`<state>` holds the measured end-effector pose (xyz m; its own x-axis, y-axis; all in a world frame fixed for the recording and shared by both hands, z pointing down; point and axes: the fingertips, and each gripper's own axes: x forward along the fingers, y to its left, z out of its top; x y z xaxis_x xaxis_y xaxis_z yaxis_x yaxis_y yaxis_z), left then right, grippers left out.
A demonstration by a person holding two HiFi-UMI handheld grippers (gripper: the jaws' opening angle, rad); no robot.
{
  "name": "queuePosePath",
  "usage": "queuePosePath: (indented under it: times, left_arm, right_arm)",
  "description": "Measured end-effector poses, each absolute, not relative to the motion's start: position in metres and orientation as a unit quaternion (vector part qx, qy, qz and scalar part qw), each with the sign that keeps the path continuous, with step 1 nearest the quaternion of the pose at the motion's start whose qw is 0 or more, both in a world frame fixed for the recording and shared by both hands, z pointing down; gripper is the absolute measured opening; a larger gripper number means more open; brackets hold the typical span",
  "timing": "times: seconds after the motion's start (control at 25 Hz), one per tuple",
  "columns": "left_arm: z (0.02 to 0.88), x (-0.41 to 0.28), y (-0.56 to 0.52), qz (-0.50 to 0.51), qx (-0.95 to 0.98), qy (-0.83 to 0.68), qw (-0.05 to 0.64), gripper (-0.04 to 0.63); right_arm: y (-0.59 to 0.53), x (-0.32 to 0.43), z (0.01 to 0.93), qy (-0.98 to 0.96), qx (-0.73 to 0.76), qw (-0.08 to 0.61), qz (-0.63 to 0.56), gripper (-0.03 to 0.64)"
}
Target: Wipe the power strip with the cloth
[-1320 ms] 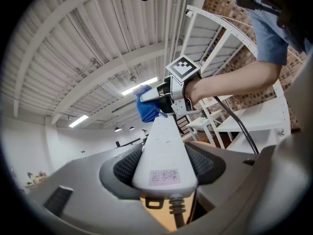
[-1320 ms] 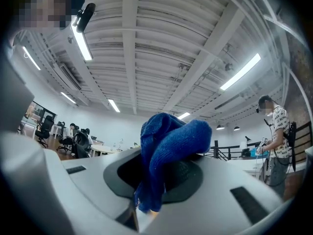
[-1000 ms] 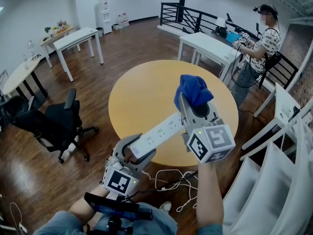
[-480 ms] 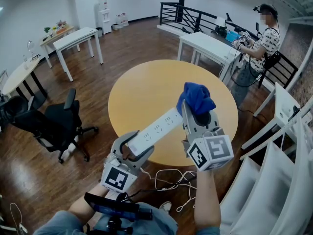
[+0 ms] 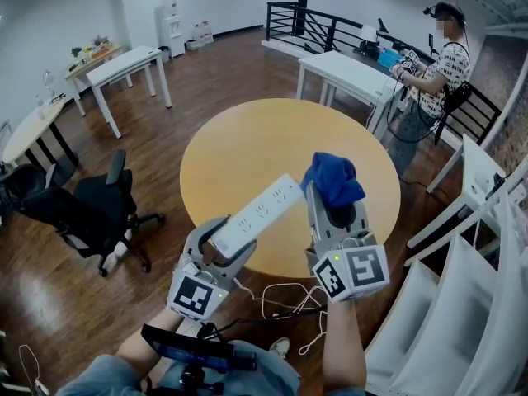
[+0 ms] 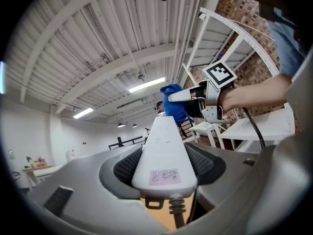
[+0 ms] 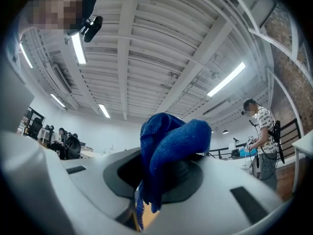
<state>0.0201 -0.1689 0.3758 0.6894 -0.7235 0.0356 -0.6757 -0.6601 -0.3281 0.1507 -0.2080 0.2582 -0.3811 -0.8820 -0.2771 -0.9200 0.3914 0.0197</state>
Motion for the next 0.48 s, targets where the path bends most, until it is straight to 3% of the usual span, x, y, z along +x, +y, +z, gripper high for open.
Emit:
queuePosePath:
  times: [0.48]
  left_arm:
    - [0.372,0.016,-0.175,-0.073,-0.907,0.393,0.135,0.287]
  right_arm:
    - [-0.194,0.142,0.274,0.829,-0.543,0.111,0.073,0.078]
